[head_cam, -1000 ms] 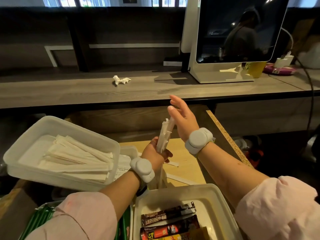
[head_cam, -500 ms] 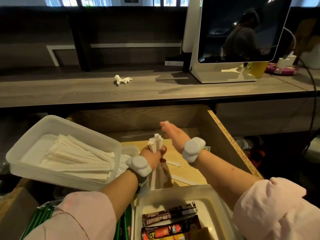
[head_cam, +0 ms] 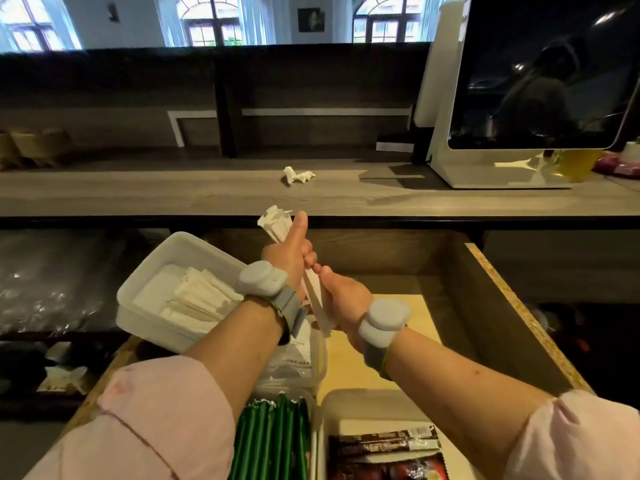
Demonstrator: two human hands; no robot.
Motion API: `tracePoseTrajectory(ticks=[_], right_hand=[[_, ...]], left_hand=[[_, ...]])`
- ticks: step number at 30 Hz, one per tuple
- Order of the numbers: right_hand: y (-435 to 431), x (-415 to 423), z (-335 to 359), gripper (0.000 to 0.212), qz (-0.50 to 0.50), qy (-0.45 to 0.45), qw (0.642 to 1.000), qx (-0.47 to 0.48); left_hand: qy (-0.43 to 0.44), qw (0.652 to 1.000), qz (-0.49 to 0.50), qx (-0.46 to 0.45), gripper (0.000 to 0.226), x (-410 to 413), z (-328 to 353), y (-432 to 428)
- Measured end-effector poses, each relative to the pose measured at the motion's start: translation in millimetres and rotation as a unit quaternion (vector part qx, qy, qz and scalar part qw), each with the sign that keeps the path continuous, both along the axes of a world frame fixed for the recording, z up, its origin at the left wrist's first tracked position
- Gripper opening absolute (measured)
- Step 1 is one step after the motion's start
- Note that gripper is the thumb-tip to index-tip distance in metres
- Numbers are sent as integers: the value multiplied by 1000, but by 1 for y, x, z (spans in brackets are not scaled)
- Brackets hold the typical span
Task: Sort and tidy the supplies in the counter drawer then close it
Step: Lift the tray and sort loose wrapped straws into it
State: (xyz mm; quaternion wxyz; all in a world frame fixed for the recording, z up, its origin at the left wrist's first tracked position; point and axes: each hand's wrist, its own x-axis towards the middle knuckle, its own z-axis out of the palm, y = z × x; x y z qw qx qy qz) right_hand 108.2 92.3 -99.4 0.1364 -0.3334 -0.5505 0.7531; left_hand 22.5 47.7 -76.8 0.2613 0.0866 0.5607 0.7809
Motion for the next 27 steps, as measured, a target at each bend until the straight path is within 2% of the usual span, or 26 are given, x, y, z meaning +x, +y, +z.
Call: tracePoseTrajectory(ticks=[2, 4, 7, 8, 10, 12, 14, 17, 19, 21, 23, 25, 27], right_hand=[[-7, -4, 8, 35, 81, 15, 996, 38], [-18, -11, 10, 26, 188, 27, 975, 114], [-30, -31, 2, 18, 279, -5, 938, 204], [-35, -39, -1, 20, 285, -16, 930, 233], [-46, -51, -2, 32, 288, -23, 905, 313], [-55, -53, 4, 43, 299, -1, 880, 370], [-53, -53, 4, 45, 304, -13, 854, 422], [-49, -63, -13, 31, 266, -128, 794, 532], [-48, -76, -28, 28, 271, -188, 756, 565], [-51, -80, -30, 36, 290, -197, 730, 587], [-46, -75, -24, 44, 299, -177, 722, 598], [-33, -61, -16, 49, 279, -149, 738, 596], [-7, -47, -10, 38, 226, -153, 760, 590]], left_hand=[[18, 999, 21, -18, 55, -12, 5, -12], [42, 998, 47, -22, 44, -26, 9, -29], [84, 993, 43, -68, 21, -45, 10, -48], [90, 991, 42, -87, 22, -50, 12, -54], [111, 981, 63, -144, 46, -62, 20, -72], [166, 963, 104, -184, 60, -70, 32, -92], [212, 952, 117, -186, 58, -72, 42, -106], [288, 926, 94, -227, 42, -74, 44, -114], [301, 921, 45, -244, 34, -68, 44, -110], [295, 922, 17, -249, 30, -62, 40, -105], [289, 924, 12, -250, 29, -56, 36, -101], [283, 926, 7, -248, 28, -51, 30, -97], [279, 927, -12, -251, 24, -43, 25, -90]])
